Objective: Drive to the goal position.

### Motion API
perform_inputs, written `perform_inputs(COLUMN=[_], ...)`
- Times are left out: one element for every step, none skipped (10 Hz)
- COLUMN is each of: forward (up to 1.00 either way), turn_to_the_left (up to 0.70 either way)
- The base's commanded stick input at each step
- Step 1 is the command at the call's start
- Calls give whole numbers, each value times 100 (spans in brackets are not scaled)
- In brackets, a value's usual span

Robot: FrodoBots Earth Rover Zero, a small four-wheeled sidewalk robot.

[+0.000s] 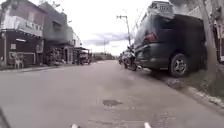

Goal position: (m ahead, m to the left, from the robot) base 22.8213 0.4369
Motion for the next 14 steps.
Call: perform_inputs(forward=[70, 70, 70, 70, 70, 70, 70, 70, 70, 70, 70, 70, 70, 70], turn_to_the_left=[6, 3, 1, 0, 0, 0, 0, 0, 0, 0, 1, 3, 0, 0])
